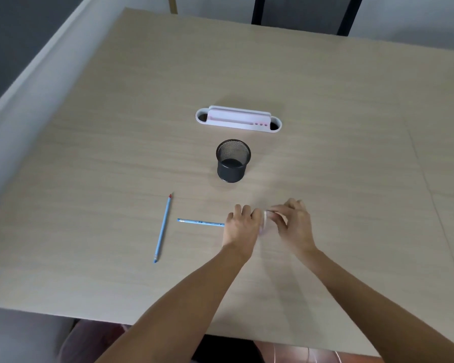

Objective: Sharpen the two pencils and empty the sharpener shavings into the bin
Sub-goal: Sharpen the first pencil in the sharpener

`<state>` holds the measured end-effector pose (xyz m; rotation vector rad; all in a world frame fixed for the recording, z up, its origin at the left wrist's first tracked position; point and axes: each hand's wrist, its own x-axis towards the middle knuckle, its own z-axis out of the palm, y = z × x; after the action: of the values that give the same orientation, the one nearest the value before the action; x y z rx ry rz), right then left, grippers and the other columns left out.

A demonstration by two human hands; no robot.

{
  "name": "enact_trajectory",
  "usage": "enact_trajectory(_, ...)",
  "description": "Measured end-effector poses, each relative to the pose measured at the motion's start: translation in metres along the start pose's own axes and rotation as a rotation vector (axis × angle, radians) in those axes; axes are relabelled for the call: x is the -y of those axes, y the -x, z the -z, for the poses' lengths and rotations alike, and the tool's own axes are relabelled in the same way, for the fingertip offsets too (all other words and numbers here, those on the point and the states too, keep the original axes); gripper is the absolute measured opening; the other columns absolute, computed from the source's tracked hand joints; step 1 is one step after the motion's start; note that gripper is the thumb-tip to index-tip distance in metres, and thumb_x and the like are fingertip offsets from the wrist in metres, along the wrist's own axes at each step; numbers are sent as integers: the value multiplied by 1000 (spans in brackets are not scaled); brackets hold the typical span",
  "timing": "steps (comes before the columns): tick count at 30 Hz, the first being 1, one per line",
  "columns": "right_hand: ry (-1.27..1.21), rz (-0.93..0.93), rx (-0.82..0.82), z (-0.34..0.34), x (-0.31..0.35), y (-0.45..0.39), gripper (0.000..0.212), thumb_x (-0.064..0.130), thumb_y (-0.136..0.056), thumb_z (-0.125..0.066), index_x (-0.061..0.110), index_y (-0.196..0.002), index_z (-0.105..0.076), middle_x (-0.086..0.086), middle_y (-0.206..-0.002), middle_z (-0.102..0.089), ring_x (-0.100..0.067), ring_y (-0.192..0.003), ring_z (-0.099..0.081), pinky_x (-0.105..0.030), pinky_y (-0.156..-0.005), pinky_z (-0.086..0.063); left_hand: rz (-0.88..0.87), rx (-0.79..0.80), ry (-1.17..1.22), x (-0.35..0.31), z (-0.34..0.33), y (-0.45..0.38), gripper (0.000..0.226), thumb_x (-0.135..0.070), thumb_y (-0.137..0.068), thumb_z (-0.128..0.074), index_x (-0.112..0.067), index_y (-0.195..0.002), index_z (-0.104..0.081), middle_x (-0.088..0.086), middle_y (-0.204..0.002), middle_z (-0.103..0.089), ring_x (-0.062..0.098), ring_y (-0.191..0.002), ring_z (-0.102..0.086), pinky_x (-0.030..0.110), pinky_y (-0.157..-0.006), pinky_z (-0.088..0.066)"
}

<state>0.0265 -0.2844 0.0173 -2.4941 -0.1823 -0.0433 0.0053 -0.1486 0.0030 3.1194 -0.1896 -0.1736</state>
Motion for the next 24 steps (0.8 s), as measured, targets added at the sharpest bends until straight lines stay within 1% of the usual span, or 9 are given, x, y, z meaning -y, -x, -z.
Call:
enact_trajectory(4,129,-2,109,-20,-7,-9,11,10,-80,-70,19,-77,-76,-11,-65,-54,-29,-66,-48,-40,-62,-43,29,14,5,-1,1,-2,39,-19,-31,-82,-22,-62,-58,-5,-57,-55,17,-56,-54,21,-42,-36)
enact_trajectory(7,248,67,129,-36,-15,24,18,4,-73,-72,21,-68,-71,-6,-59,-52,-27,-59,-48,-34,-54,-40,27,8,4,-3,1,-1,37,-16,-33,-80,-21,-61,-57,-4,-56,-54,17,-55,-54,21,-41,-35)
enact_trajectory(10,259,97,133,-39,-17,54,23,1,-71,-76,24,-73,-71,-1,-60,-53,-26,-59,-48,-32,-56,-38,33,7,-31,-3,4,0,39,-9,-32,-79,-20,-62,-57,-4,-56,-54,16,-55,-53,21,-41,-35)
enact_trajectory(13,264,72,162,-34,-13,54,14,8,-76,-75,22,-75,-73,-1,-63,-59,-27,-63,-53,-34,-59,-42,15,44,-29,-4,1,1,40,-10,-51,-77,-19,-83,-57,-2,-76,-60,18,-73,-57,23,-52,-41)
enact_trajectory(16,238,24,300,-25,-9,42,8,22,-86,-64,21,-90,-71,-6,-82,-61,-29,-81,-54,-35,-76,-44,8,79,-34,0,1,0,44,-8,-70,-71,-14,-105,-46,5,-102,-56,23,-95,-51,27,-68,-42)
enact_trajectory(18,167,-22,366,-21,-6,37,26,25,-80,-68,18,-105,-63,-6,-92,-55,-26,-90,-51,-30,-81,-44,-29,141,-10,1,4,-1,61,-10,-68,-74,-11,-117,-38,8,-112,-49,26,-103,-46,30,-74,-42)
enact_trajectory(21,-35,-41,377,-15,5,32,67,19,-67,-75,18,-128,-47,1,-97,-48,-19,-97,-47,-10,-76,-39,-111,213,140,9,18,1,102,-17,-56,-86,-13,-136,-23,10,-123,-38,28,-108,-44,34,-81,-45)
enact_trajectory(23,-64,-15,386,-14,11,26,79,20,-64,-78,18,-134,-42,-1,-103,-51,-19,-101,-49,-15,-79,-40,-147,270,343,20,28,3,122,-13,-55,-87,-16,-146,-6,11,-135,-29,31,-118,-41,40,-92,-45)
enact_trajectory(24,-51,0,398,-15,13,23,79,21,-64,-79,16,-134,-43,-4,-107,-54,-20,-102,-52,-19,-82,-41,-141,296,416,27,33,4,122,-11,-58,-84,-15,-148,-2,12,-139,-26,33,-122,-39,41,-96,-43)
